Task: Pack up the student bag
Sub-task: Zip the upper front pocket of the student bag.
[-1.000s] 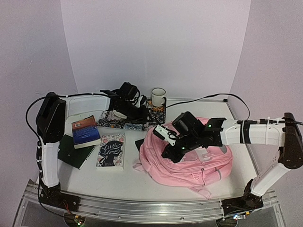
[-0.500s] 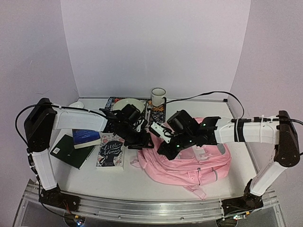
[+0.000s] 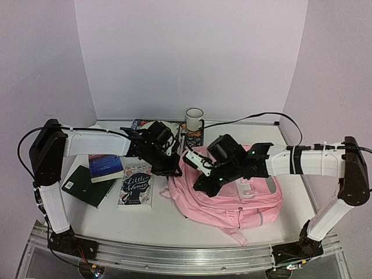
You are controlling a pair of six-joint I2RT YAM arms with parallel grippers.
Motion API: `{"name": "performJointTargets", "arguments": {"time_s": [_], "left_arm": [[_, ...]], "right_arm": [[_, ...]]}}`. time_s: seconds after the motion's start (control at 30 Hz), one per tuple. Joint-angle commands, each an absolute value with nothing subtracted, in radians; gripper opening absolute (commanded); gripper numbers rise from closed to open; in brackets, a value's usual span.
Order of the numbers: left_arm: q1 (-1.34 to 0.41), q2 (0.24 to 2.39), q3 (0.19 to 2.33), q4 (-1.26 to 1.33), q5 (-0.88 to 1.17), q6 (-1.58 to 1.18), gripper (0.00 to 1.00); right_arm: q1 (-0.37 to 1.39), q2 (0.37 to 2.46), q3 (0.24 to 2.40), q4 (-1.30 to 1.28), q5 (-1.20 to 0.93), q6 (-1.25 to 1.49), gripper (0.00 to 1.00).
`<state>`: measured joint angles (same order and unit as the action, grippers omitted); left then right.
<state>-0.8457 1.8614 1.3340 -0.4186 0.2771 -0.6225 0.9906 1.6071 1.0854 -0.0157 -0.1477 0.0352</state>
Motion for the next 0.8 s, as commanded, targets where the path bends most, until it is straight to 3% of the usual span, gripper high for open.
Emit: {"name": "performJointTargets", "arguments": {"time_s": [0.0,0.43,0.77], "left_arm": [[-0.757,1.824,1.464,-0.394,0.233,-0.552,0.0],[-0.666,1.865,1.566,-0.475,0.301,-0.492,0.0],[-0.632,1.9,1.604,-0.522,0.283,-0.474,0.0]], "right_arm": [[0.998,1.504,1.048,-0.106,-0.269,-0.034,0.0],[0.999,1.495,1.017,-0.388,-0.181,-0.23,0.0],[1.057,1.552,1.063,-0.531,0.09,-0.378,0.0]]}}
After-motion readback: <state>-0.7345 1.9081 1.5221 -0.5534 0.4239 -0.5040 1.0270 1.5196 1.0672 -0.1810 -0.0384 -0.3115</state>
